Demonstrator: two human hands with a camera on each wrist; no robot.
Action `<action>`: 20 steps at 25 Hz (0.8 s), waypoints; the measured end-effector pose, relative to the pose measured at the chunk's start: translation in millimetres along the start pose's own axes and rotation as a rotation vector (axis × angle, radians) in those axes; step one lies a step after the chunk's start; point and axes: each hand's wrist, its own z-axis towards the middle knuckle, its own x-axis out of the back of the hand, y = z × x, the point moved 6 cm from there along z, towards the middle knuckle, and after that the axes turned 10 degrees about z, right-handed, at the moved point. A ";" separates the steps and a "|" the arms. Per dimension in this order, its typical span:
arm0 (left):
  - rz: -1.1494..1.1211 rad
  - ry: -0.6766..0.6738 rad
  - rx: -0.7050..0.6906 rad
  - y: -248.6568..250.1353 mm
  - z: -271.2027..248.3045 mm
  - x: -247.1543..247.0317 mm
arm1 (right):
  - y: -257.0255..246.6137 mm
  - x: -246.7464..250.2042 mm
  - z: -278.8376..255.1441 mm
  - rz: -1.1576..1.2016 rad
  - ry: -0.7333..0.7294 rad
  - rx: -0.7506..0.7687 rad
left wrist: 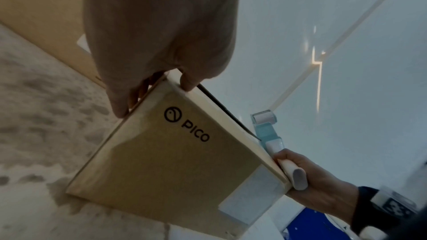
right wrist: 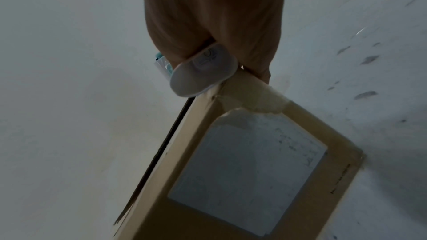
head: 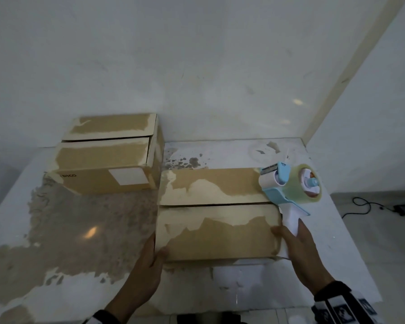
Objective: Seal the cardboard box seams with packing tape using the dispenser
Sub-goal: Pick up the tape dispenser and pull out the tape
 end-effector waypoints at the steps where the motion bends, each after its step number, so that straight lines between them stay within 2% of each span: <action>1: 0.003 -0.014 0.004 0.2 0.7 2.9 | -1.2 1.6 -2.5 -0.007 -0.004 0.008; 4: 0.058 -0.048 0.008 -1.0 3.0 10.5 | -8.8 7.6 -10.5 -0.091 0.029 0.040; 6: 0.198 0.120 -0.025 6.1 1.9 25.3 | -23.6 14.4 -16.6 -0.163 0.110 0.095; 8: 0.289 0.336 -0.206 46.8 -7.6 41.8 | -50.2 18.4 -22.7 -0.192 0.155 0.212; 9: 0.247 0.326 -0.281 71.9 -9.9 41.3 | -65.5 16.4 -25.2 -0.206 0.132 0.267; 10: 0.140 0.209 -0.322 96.3 -9.3 33.2 | -79.1 11.2 -26.7 -0.222 0.089 0.307; 11: -0.014 0.024 -0.302 117.6 -5.3 19.6 | -92.0 2.5 -28.1 -0.232 0.033 0.335; 12: -0.203 -0.177 -0.218 134.4 -1.4 1.8 | -101.0 -7.9 -29.0 -0.225 -0.030 0.356; 13: -0.371 -0.320 -0.114 148.8 1.3 -12.7 | -107.2 -19.7 -29.7 -0.209 -0.096 0.370; 14: -0.507 -0.406 -0.032 162.4 1.9 -22.2 | -110.7 -31.0 -29.8 -0.203 -0.151 0.383; 15: -0.581 -0.428 0.008 171.1 4.1 -27.6 | -112.2 -41.0 -30.0 -0.213 -0.187 0.391; 20: -0.739 -0.335 0.051 175.7 8.5 -19.0 | -114.6 -63.0 -26.2 -0.185 -0.263 0.408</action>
